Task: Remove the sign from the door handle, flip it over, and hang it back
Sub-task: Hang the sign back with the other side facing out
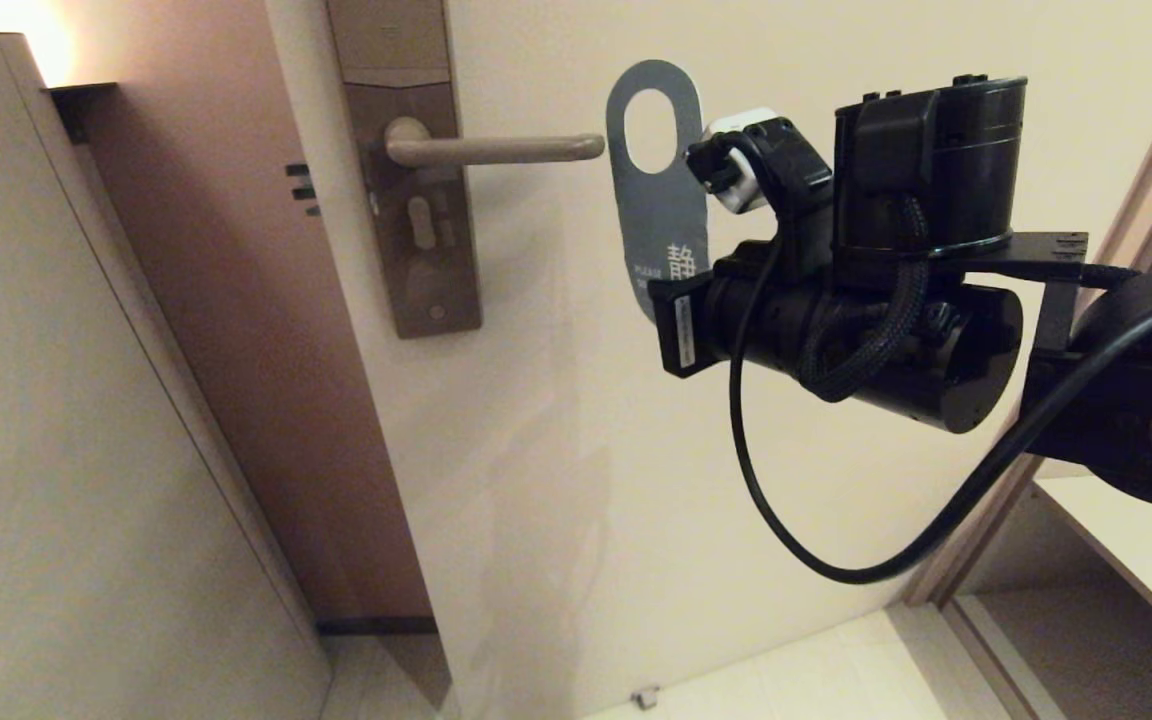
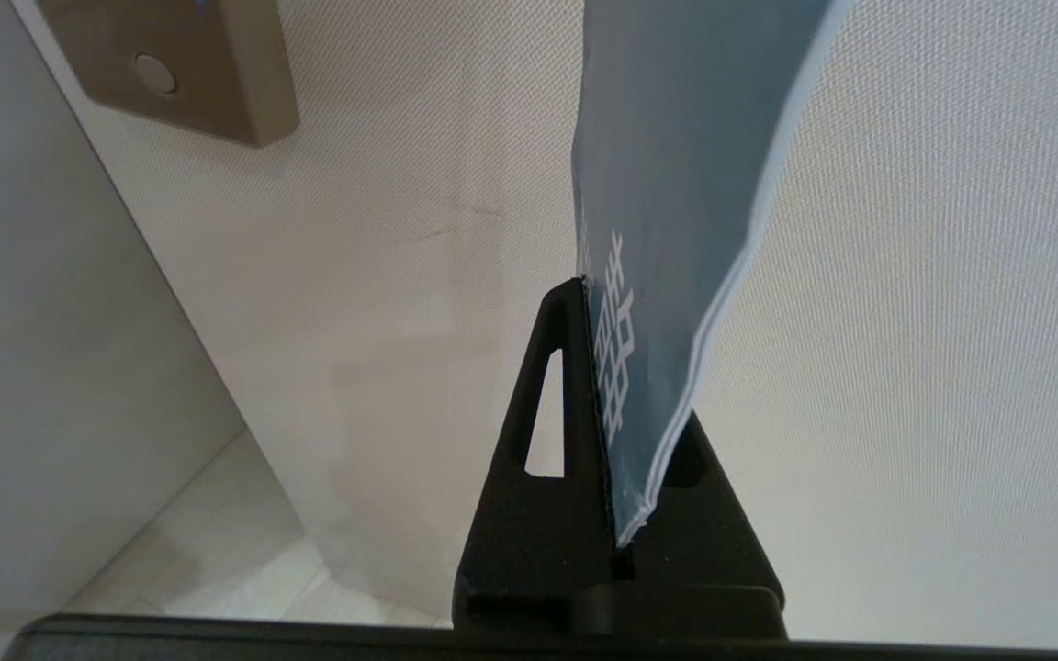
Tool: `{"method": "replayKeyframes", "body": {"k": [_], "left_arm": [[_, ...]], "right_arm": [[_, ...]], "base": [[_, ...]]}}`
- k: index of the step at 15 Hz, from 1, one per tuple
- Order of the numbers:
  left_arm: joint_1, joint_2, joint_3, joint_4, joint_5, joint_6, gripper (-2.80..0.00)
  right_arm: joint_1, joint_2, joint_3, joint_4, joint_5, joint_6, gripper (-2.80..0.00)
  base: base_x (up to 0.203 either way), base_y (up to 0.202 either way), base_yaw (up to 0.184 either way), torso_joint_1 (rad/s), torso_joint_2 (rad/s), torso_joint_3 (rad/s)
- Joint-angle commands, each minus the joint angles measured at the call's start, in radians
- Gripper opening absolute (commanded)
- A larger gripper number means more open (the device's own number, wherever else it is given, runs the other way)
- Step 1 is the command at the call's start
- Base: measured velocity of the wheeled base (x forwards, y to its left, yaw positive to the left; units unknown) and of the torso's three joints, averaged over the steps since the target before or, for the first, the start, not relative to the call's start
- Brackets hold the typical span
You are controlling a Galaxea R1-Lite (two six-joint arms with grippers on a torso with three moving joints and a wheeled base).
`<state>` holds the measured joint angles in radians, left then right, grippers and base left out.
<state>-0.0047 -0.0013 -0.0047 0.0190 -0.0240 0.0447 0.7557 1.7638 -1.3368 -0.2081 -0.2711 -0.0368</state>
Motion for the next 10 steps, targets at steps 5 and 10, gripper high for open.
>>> {"method": "replayKeyframes", "body": {"k": [5, 10], "left_arm": [[0.0, 0.001, 0.0, 0.001, -0.002, 0.0, -2.8], [0.0, 0.001, 0.0, -0.001, -0.001, 0.0, -2.8]], "right_arm": [[0.002, 0.061, -0.065, -0.004, -0.023, 0.0, -2.8], [0.008, 0.099, -0.107, -0.002, -0.023, -0.002, -2.8]], "base": [[0.0, 0.0, 0.0, 0.0, 0.0, 0.0], [0.0, 0.0, 0.0, 0.0, 0.0, 0.0]]}}
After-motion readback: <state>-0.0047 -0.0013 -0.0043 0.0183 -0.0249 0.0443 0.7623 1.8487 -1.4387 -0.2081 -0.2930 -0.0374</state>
